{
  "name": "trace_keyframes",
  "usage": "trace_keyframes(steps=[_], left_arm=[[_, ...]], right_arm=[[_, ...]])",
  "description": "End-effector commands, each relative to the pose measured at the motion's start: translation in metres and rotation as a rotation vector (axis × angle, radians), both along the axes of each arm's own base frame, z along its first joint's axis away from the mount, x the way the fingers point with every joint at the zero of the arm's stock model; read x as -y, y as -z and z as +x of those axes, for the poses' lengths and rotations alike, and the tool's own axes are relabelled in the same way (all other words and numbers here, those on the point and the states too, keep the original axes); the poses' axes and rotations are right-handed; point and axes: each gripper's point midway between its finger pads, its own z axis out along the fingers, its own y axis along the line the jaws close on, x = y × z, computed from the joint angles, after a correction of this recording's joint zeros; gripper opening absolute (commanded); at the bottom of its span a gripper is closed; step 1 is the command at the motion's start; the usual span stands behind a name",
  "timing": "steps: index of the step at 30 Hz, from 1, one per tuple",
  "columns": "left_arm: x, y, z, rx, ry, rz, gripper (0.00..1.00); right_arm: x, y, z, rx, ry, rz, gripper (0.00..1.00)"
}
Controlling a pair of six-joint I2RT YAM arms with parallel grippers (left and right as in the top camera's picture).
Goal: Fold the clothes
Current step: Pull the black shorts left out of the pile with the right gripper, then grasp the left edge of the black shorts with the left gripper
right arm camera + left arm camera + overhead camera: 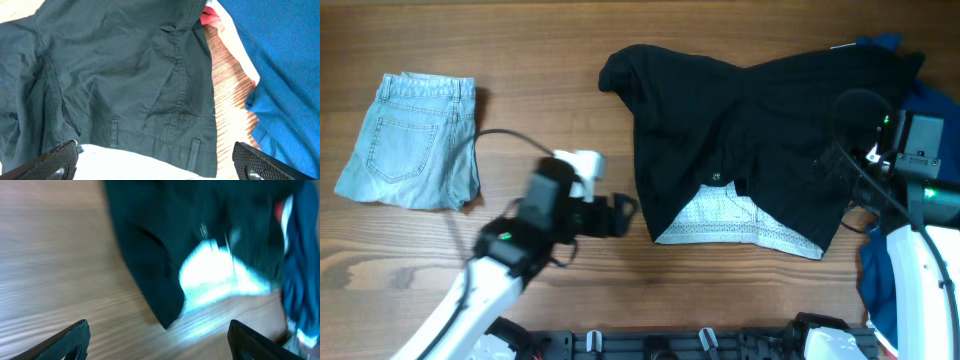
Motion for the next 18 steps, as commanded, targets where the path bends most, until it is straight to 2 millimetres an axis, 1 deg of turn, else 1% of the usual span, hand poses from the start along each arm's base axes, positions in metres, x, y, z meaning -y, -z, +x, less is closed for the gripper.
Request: trace_keyframes(steps=[1, 3, 4, 5, 8, 9, 10, 12, 13, 14, 15, 16, 17, 18], left_arm=[[0.034, 0.031, -0.005, 0.003, 0.082, 0.096, 0.82], [0.049, 0.046, -0.003, -0.016, 0.066, 0.101, 0.79], [0.057, 0.062, 0.001, -0.057, 0.001, 0.096, 0.75], [0.06, 0.072, 0.002, -0.088, -0.031, 0.092, 0.74], [0.069, 0.092, 0.003, -0.177, -0.104, 0.055, 0.71], [0.069, 0.099, 0.003, -0.187, -0.105, 0.063, 0.72], [0.069, 0.104, 0.002, -0.195, -0.104, 0.073, 0.76], [0.068, 0.112, 0.002, -0.206, -0.108, 0.09, 0.77], [0.067, 0.114, 0.003, -0.2, -0.116, 0.098, 0.76], [0.065, 0.115, 0.005, -0.192, -0.124, 0.105, 0.66], [0.065, 0.115, 0.005, -0.191, -0.124, 0.104, 0.55], [0.065, 0.115, 0.005, -0.191, -0.124, 0.104, 0.37], [0.065, 0.115, 0.005, -0.192, -0.124, 0.104, 0.15], [0.065, 0.115, 0.005, -0.194, -0.124, 0.106, 0.04]], right_arm=[[0.001, 0.001, -0.001, -0.014, -0.013, -0.009, 1.0], [0.001, 0.001, -0.003, -0.021, -0.013, -0.008, 1.0], [0.001, 0.002, -0.004, -0.028, -0.014, -0.007, 1.0], [0.001, 0.003, -0.005, -0.032, -0.021, -0.01, 1.0], [0.001, 0.003, -0.005, -0.036, -0.036, -0.017, 1.0], [0.001, 0.003, -0.005, -0.036, -0.036, -0.017, 1.0], [0.001, 0.003, -0.005, -0.036, -0.035, -0.017, 1.0], [0.0, 0.003, -0.005, -0.035, -0.037, -0.014, 1.0], [0.0, 0.003, -0.005, -0.035, -0.037, -0.013, 1.0], [0.0, 0.003, -0.005, -0.035, -0.037, -0.013, 1.0], [0.0, 0.003, -0.005, -0.035, -0.037, -0.013, 1.0], [0.0, 0.003, -0.005, -0.036, -0.037, -0.013, 1.0], [0.0, 0.003, -0.005, -0.036, -0.038, -0.014, 1.0], [0.0, 0.003, -0.005, -0.036, -0.037, -0.014, 1.0]])
